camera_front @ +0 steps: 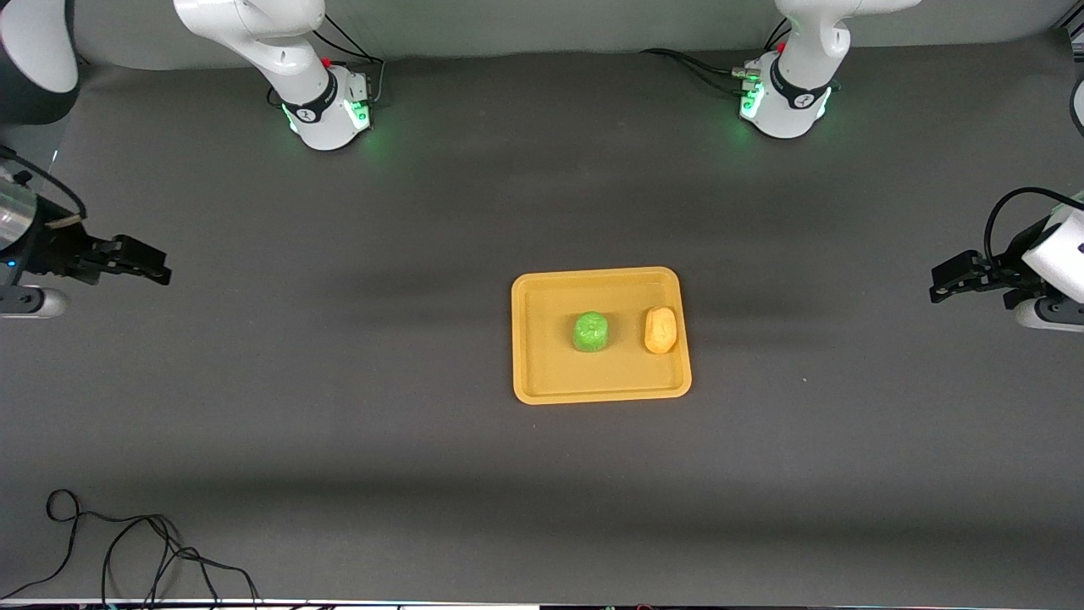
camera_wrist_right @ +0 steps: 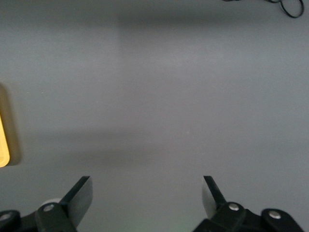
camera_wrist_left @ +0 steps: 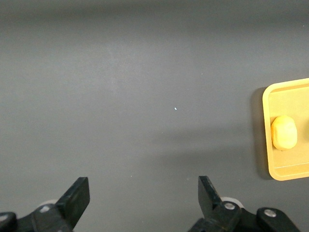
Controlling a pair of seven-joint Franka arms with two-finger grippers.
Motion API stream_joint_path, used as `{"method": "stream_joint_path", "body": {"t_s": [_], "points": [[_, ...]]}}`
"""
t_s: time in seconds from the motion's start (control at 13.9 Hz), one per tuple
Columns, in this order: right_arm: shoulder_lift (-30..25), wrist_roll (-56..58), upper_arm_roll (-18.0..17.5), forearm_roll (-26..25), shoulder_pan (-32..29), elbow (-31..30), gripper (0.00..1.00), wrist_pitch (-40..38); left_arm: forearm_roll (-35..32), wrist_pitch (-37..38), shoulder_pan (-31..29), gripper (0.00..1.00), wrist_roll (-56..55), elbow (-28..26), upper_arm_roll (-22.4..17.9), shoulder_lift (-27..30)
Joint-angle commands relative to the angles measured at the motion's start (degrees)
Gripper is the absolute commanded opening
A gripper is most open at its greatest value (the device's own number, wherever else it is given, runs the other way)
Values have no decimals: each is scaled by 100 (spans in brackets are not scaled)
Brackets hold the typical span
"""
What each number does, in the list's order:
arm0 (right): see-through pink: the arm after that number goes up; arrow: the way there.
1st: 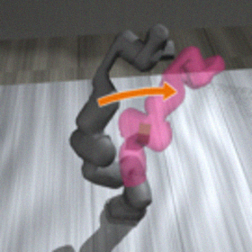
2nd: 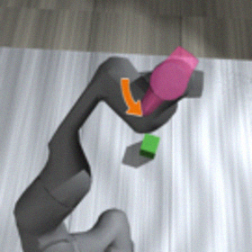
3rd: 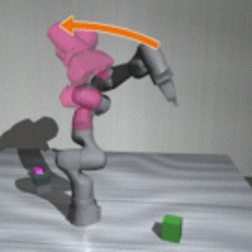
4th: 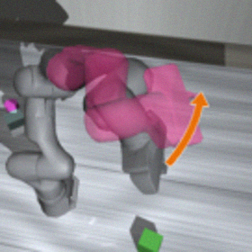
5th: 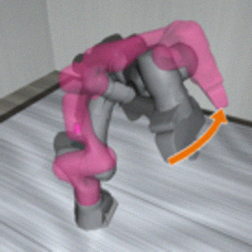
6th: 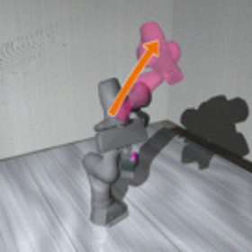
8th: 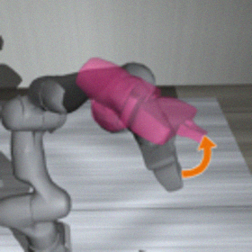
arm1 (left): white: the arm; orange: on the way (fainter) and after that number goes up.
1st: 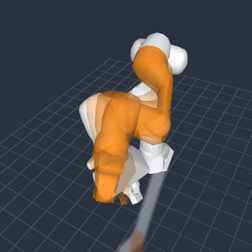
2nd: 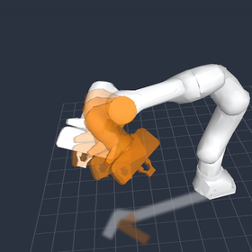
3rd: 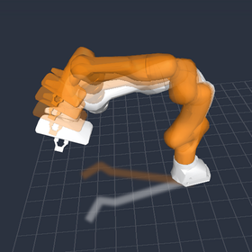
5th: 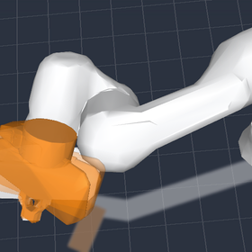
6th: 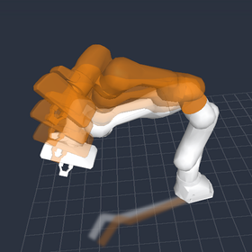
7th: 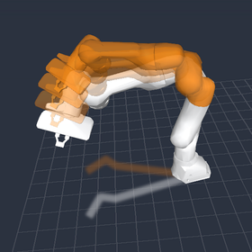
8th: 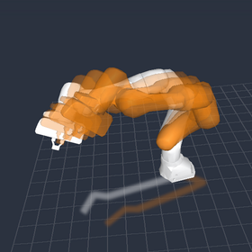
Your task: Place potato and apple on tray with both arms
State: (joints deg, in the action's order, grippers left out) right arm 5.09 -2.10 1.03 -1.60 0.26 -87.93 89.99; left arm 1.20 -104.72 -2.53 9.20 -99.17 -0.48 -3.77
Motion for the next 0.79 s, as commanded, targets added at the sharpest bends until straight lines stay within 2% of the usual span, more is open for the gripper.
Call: {"method": "stream_joint_path", "body": {"t_s": [0.0, 0.72], "points": [[-35, 322, 142, 99, 1, -101, 100, 133, 30, -92, 6, 100, -14, -41, -13, 25], [-43, 359, 195, 99, 71, 4, 100, 107, 21, -128, 15, 100, -14, -32, -13, -10]]}}
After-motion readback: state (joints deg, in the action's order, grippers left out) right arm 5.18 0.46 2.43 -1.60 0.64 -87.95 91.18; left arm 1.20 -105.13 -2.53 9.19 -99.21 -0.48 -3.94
